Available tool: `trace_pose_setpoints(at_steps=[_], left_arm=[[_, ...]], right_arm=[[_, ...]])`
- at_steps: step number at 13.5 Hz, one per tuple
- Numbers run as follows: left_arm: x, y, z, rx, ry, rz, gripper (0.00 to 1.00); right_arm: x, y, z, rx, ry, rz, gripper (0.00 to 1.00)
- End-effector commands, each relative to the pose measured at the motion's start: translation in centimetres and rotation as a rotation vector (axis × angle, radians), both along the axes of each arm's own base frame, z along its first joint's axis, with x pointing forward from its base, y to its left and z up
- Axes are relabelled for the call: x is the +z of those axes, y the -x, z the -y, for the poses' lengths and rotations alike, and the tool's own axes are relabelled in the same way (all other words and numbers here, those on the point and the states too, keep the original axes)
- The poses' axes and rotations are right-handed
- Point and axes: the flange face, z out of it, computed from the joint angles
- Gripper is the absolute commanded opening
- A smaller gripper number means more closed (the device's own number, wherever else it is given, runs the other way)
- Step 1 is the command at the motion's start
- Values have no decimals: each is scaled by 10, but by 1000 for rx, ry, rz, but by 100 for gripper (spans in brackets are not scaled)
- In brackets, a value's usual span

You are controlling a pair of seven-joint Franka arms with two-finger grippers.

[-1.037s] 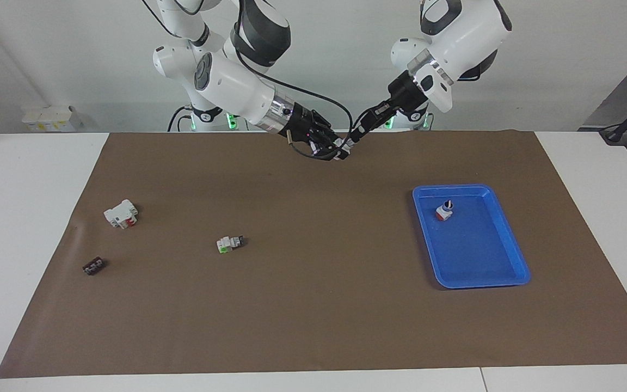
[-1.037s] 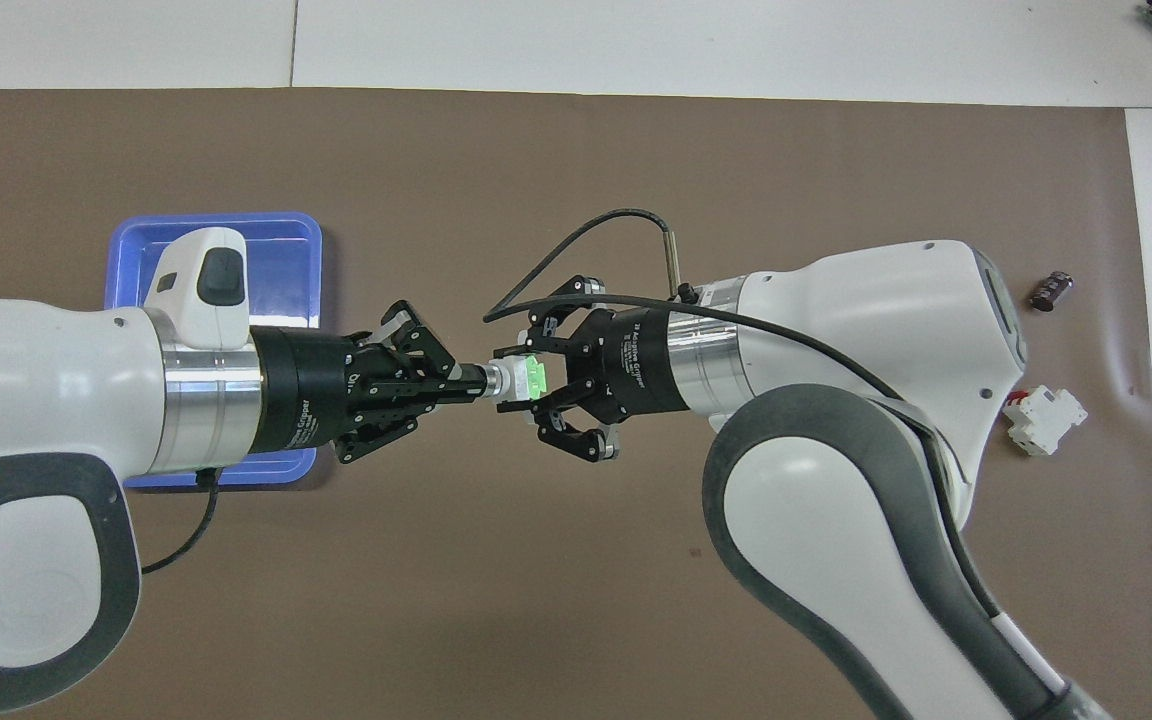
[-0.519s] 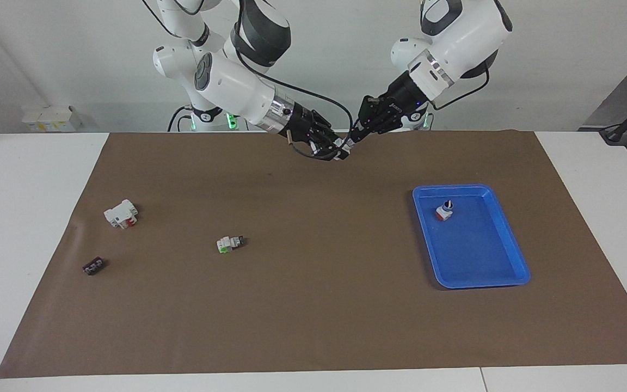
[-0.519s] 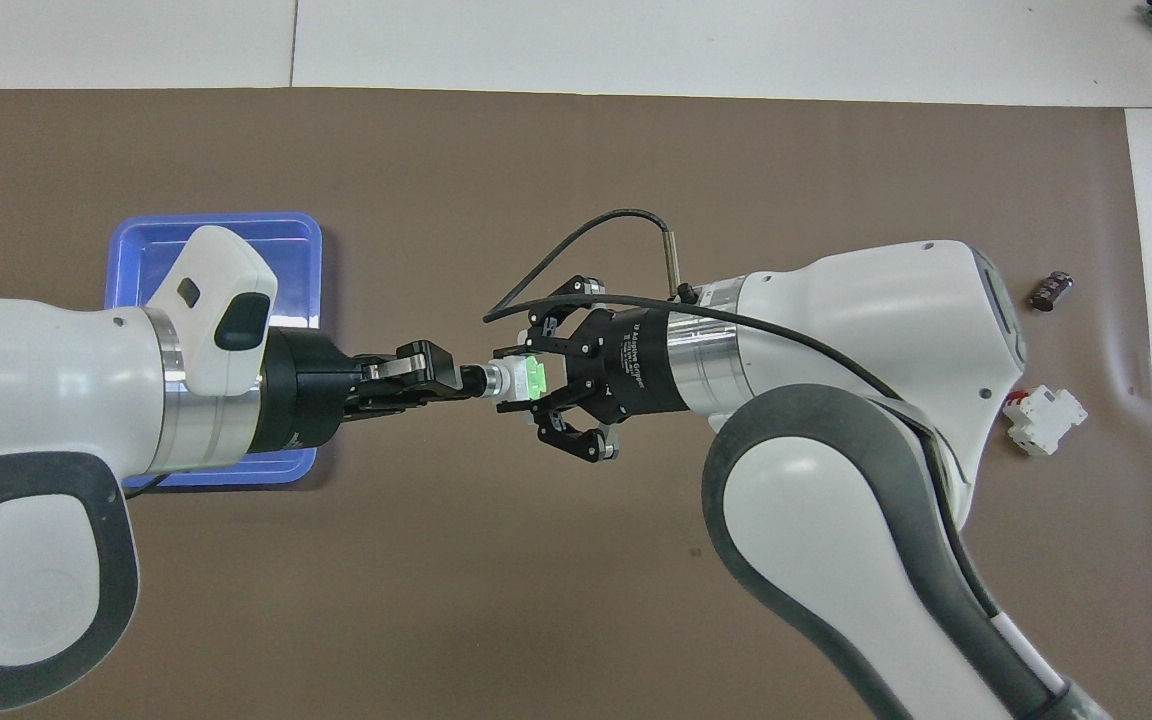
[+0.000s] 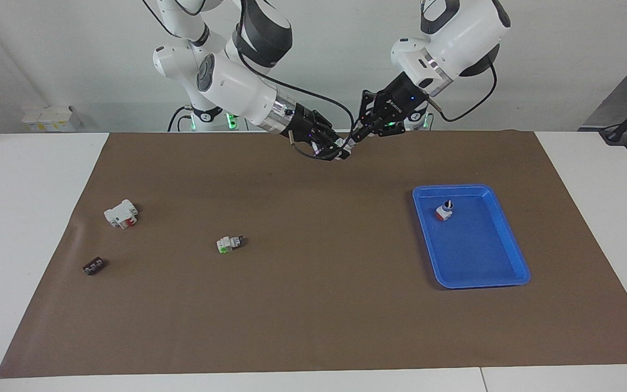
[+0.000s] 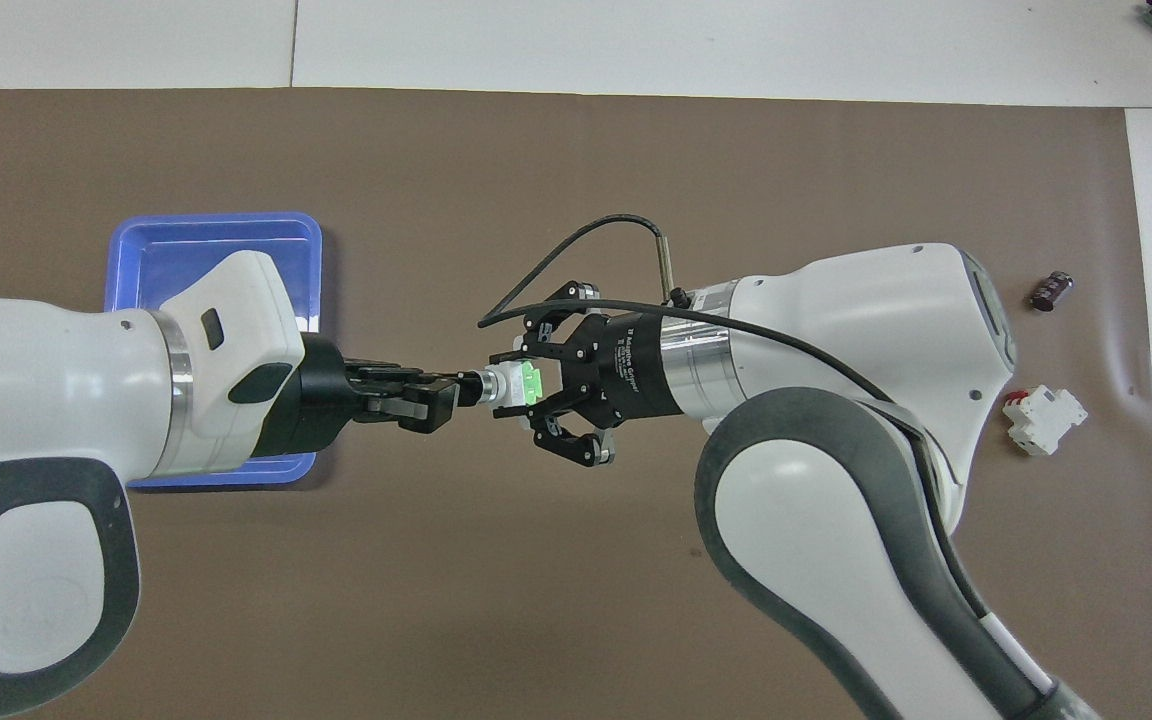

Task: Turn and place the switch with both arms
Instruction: 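Carry the switch with the left gripper while the right gripper releases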

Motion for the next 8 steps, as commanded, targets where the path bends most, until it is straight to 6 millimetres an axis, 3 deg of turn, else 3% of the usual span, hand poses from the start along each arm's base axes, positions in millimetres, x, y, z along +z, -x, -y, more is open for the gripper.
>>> trace_pose_setpoints(at_steps=[1,4,6,8], left_arm=[[-8,16,-6,-219,-54,62,0],[-8,15,-6,-463,-69,258,0],[5,11,-7,-591,-116,381,0],[4,13,-7,-636,-130,391,0]], right_arm=[[9,-5,10,-24,-14,25,0],[9,-5,10,-23,-14,24,0],[10,-3,12,-18,-13,19,0],[8,-2,14,-17,-10,14,0]])
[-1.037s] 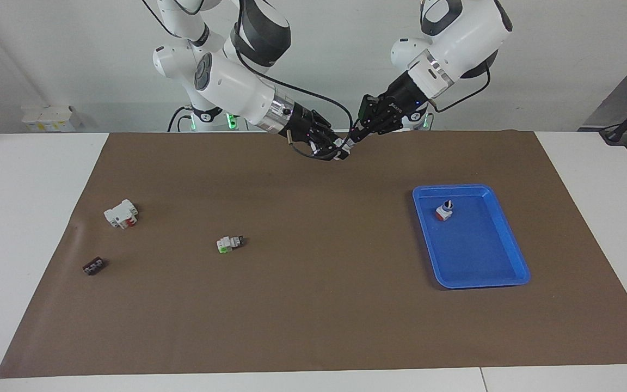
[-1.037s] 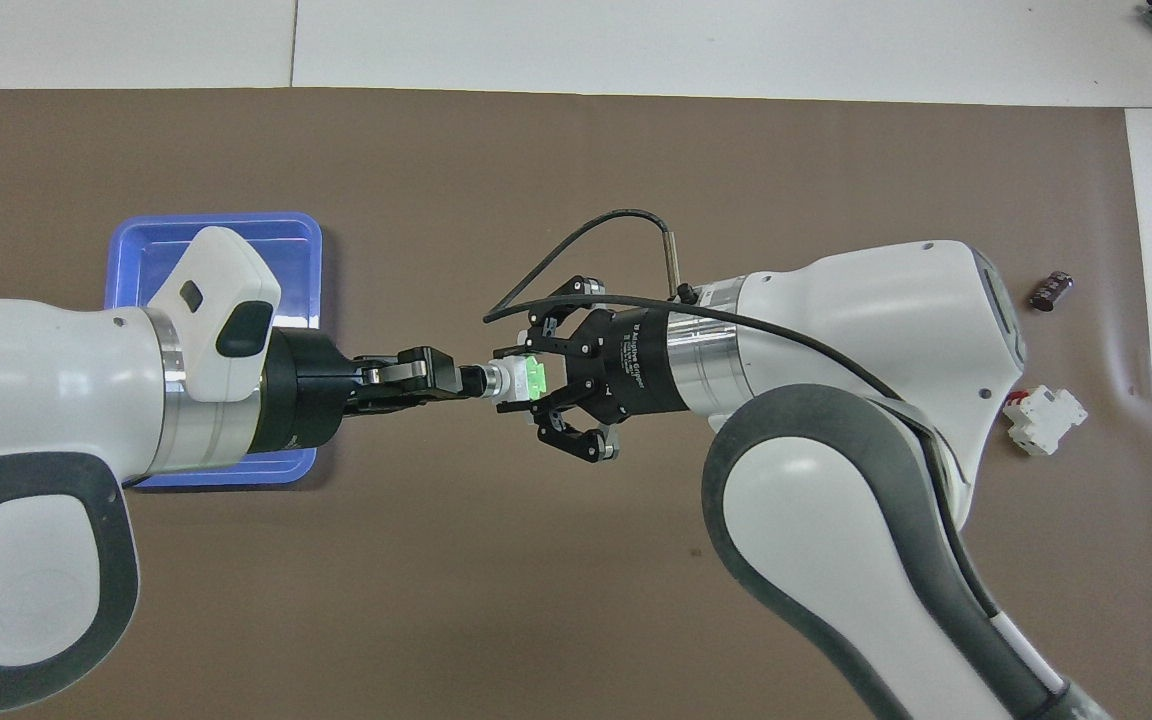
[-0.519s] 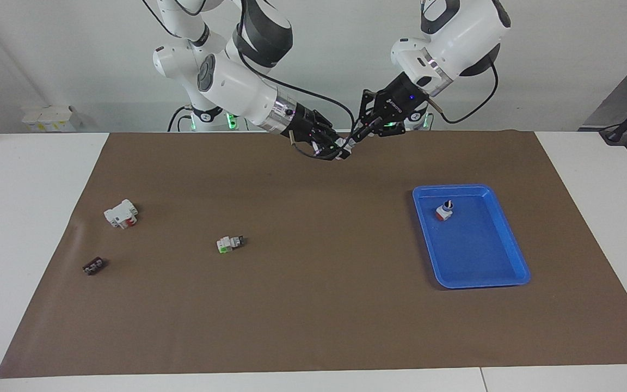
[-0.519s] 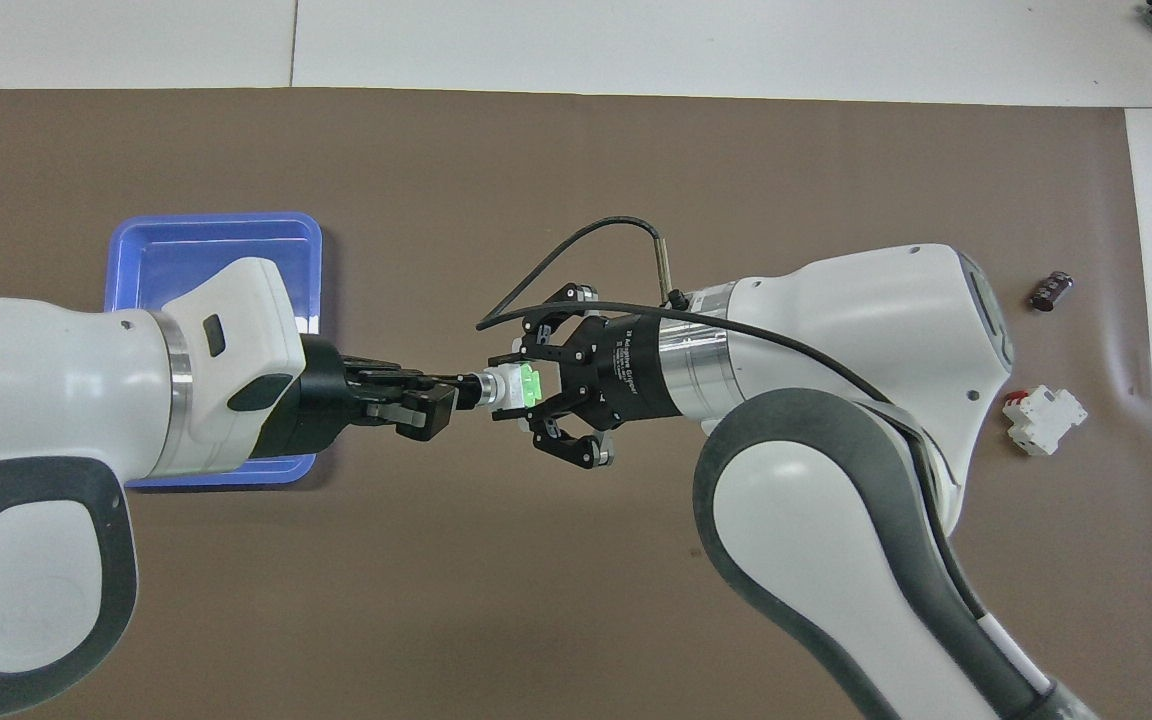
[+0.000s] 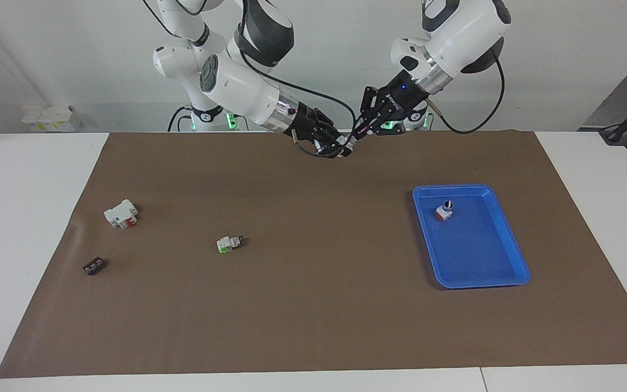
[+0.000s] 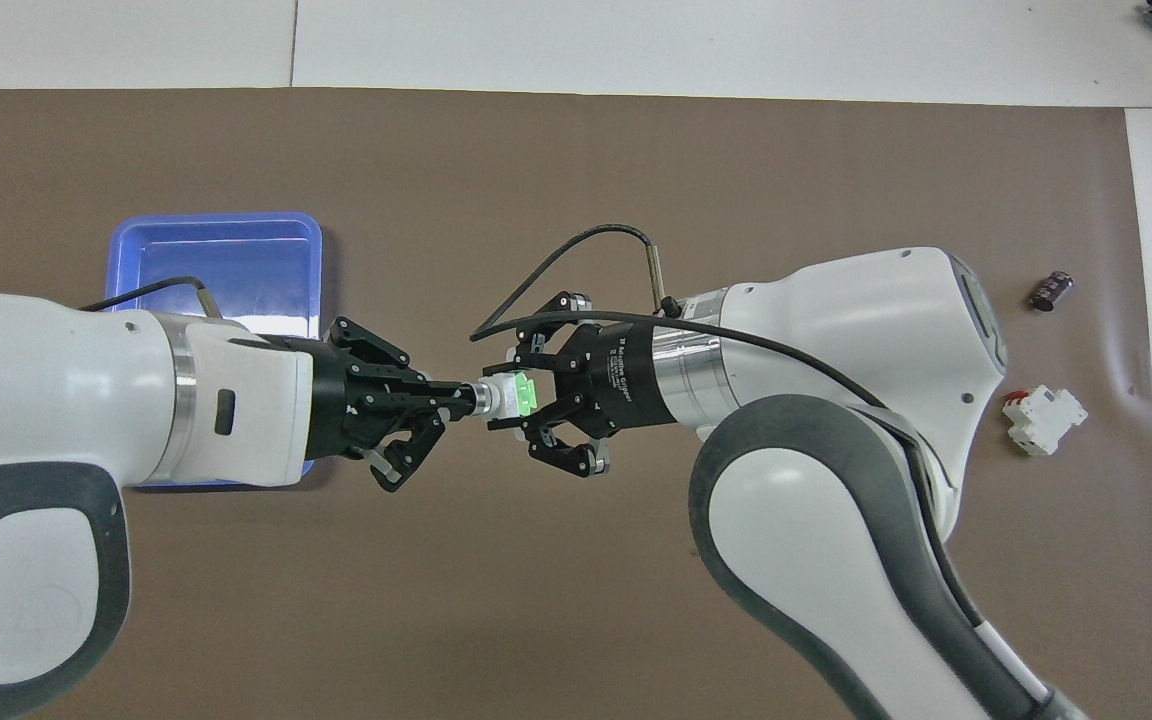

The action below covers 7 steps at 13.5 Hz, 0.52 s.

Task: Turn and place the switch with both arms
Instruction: 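Carry the switch with the left gripper while the right gripper releases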

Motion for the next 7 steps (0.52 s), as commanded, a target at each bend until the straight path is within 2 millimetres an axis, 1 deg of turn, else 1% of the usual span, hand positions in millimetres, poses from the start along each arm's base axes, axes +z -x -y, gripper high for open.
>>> trace_pose_setpoints(at_steps=[1,7], left_arm=[[-3,10,-7,-121,-62,28,0],[-2,7,-13,-129,-63,47,0]], right_arm=[[7,-8,19,-36,-9,23,0],[10,-8,19,-39,-12,25,0]])
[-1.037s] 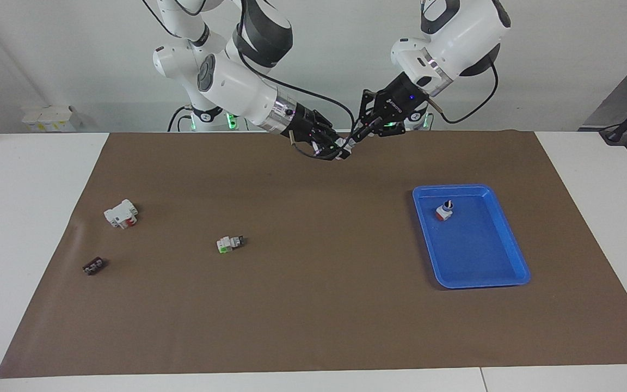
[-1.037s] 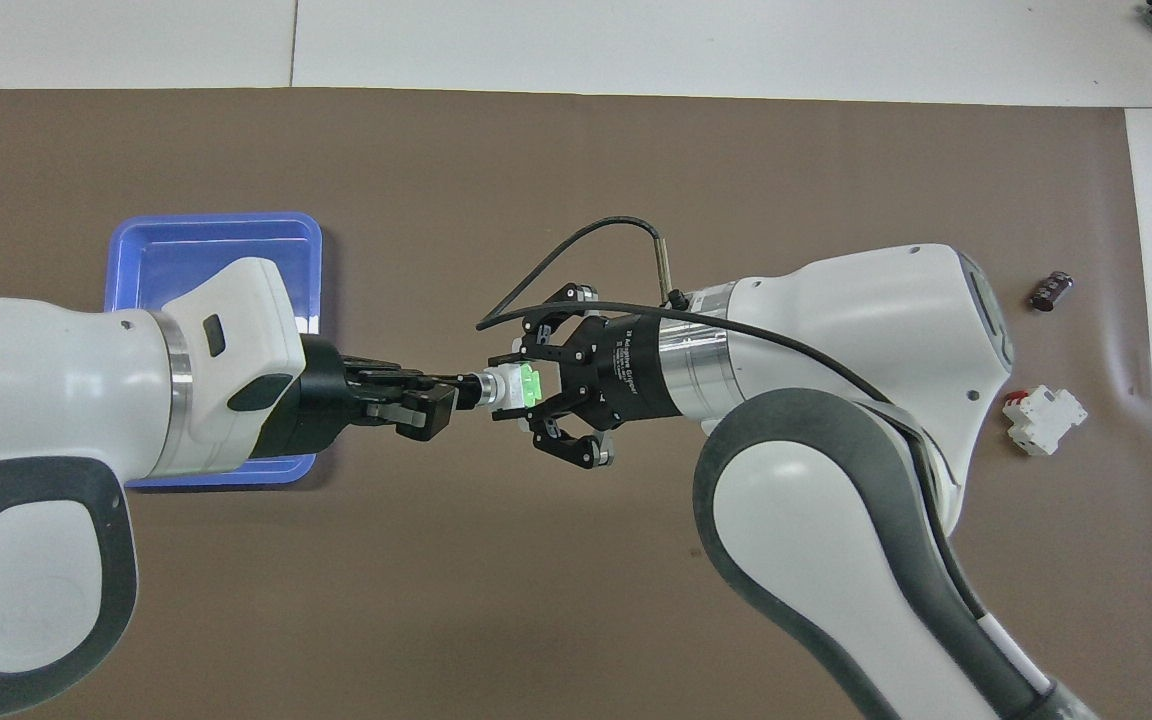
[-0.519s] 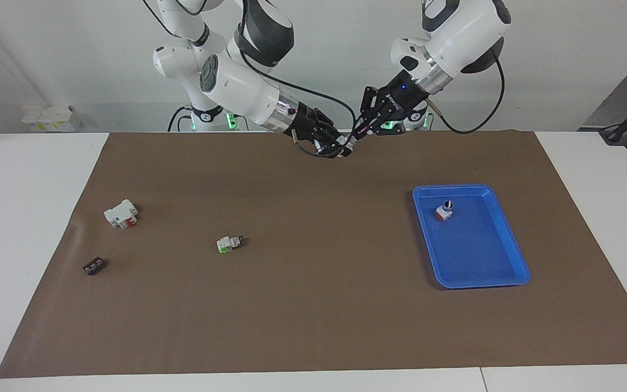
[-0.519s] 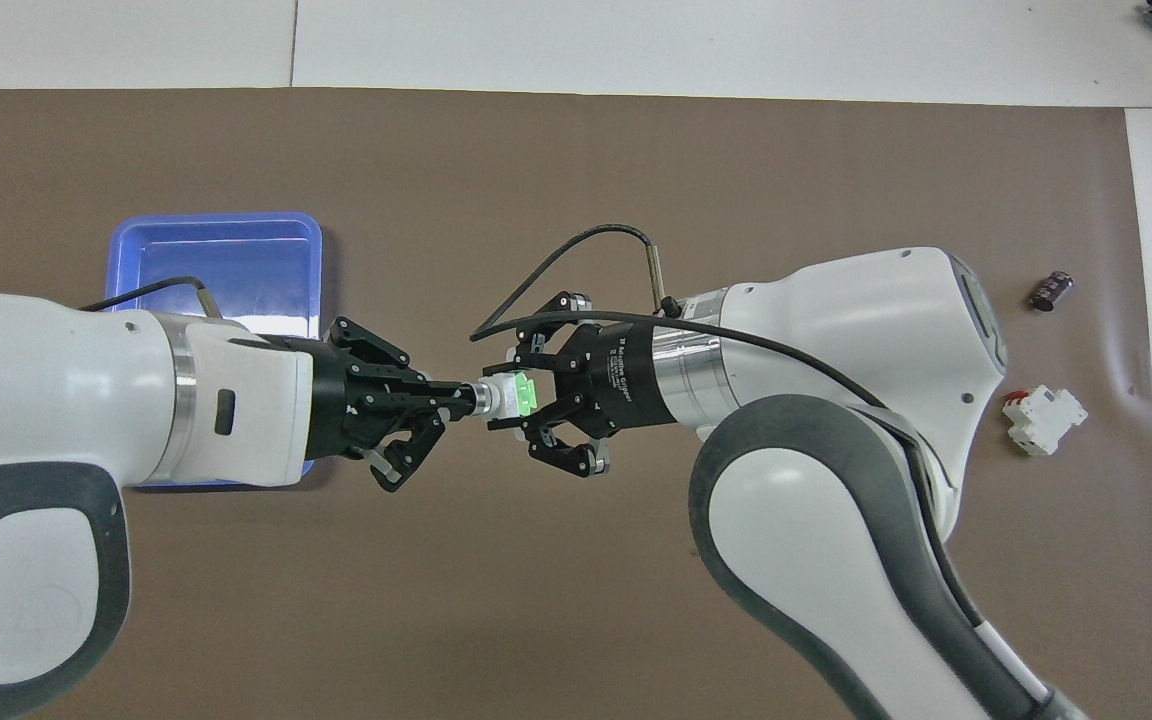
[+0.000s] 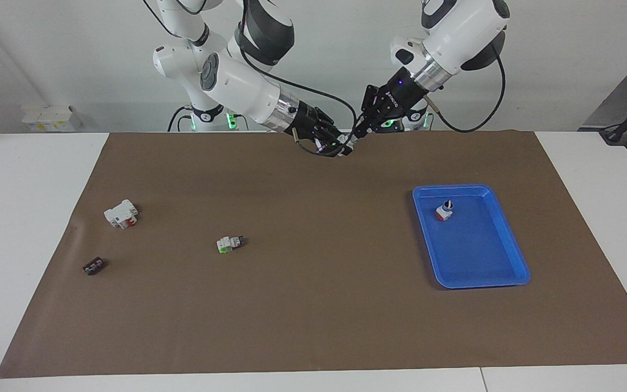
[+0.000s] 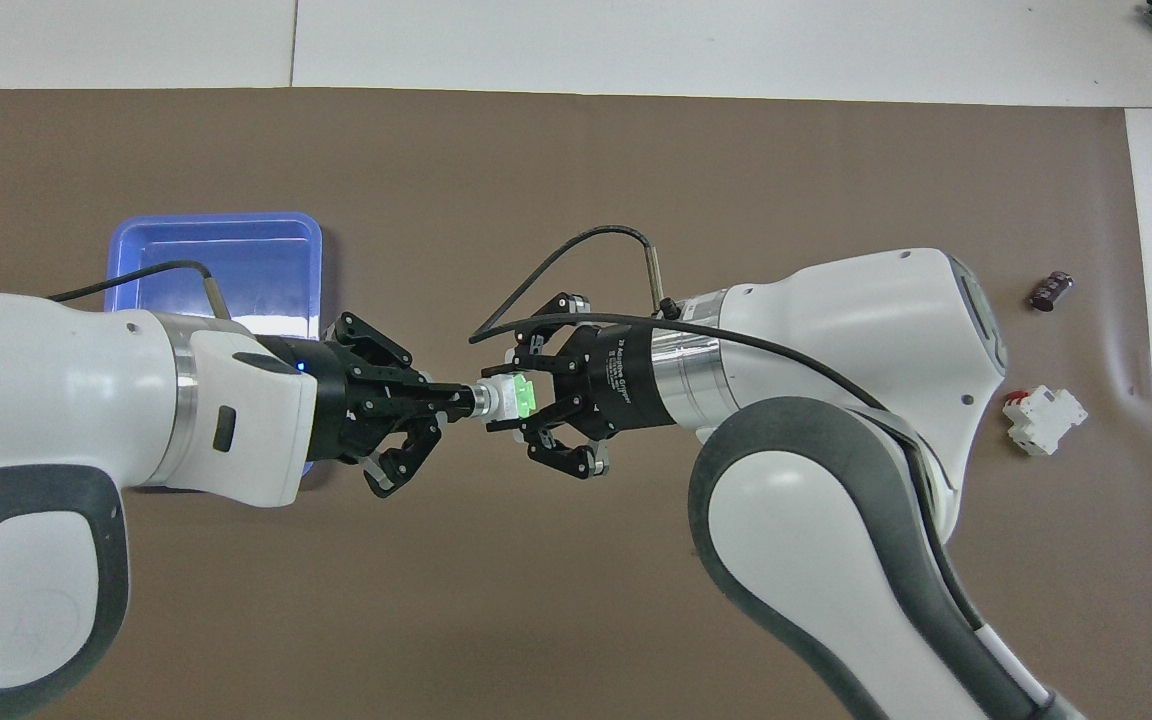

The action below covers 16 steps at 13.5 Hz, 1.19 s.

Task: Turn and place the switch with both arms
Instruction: 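Carry the switch with the left gripper while the right gripper releases, then lower the switch into the blue tray and open the left gripper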

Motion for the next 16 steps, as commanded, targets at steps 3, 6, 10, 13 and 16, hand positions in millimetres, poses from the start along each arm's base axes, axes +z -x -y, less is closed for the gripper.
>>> trace_pose_setpoints(at_steps=[3,6,10,13,16], left_arm=[[-4,2,-22,-31,-62,0,0],[-8,-7,-42,-9,-161,35,0],[-25,-19,-75,12,-336,89,0],[-48,-35,-106,27,-473,138,0],[-86,-69,-147,-35,-582,173,0]], right_arm=[[18,-4,22,-28,-3,43,88],[26,-5,26,62,64,188,100],[32,-23,66,262,172,484,100],[34,-25,94,557,509,691,100],[39,-26,140,833,760,716,100]])
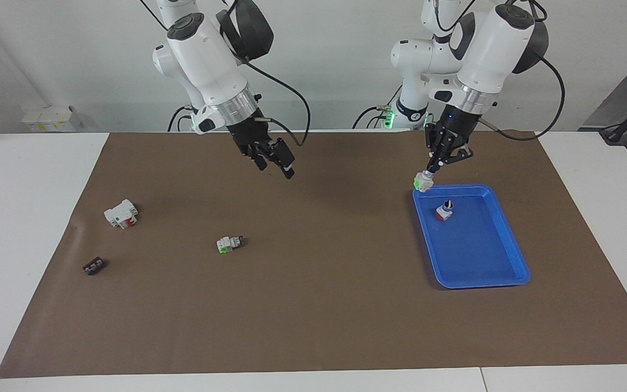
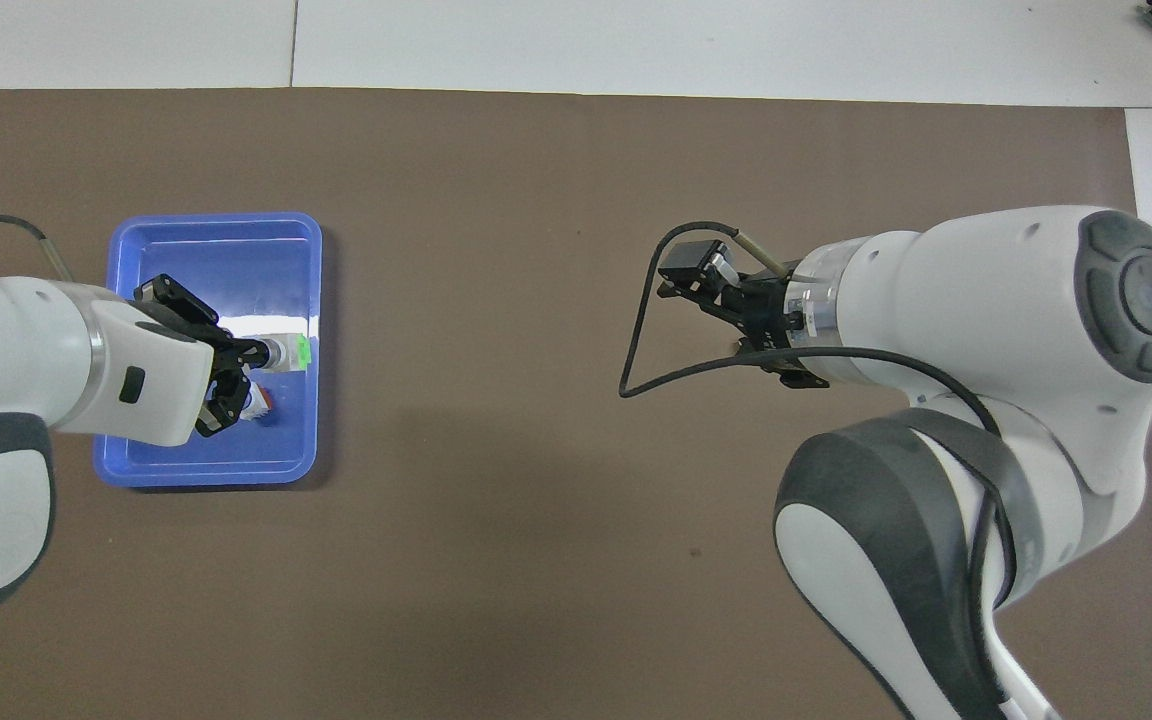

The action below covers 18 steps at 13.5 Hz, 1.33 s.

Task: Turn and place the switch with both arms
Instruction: 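Lower the switch into the blue tray and open the left gripper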

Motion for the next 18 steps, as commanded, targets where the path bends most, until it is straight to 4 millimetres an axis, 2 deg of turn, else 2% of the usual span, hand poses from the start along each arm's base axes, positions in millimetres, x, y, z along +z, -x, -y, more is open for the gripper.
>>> trace_pose_setpoints(at_steps=[1,2,3,4,6,8,9,10,11,13,16,18], left_arm=[[-36,-29,-32,-90,-103,16,0],[-52,-38,-36,-131,-141,17,0],[-67,-50,-47,-147,-165,37,0],[-81,-59,-50,-178,-183,47,0],[-100,-74,-67,-267,-215,68,0],[-119,-77,-77,-450,-248,55,0],[-129,-78,-88,-457,-248,32,0],[-136,-74,-90,-473,-247,10,0],[-150,-68,-87,-498,-244,-16,0],[-163,-57,-85,-546,-243,-51,0],[-168,-48,-83,-567,-236,-121,0],[-158,-45,-56,-615,-241,-119,0]], right_arm=[[21,3,57,142,175,33,100],[24,2,85,182,198,14,100],[31,0,111,207,213,8,100],[39,0,129,241,225,2,100],[62,1,156,297,273,-19,100],[85,5,186,328,306,-54,100],[94,9,194,323,296,-79,100],[104,14,194,325,308,-107,100],[107,15,193,329,308,-121,100],[107,15,194,339,308,-113,100],[107,15,191,372,309,-108,100],[107,16,188,378,310,-116,100]])
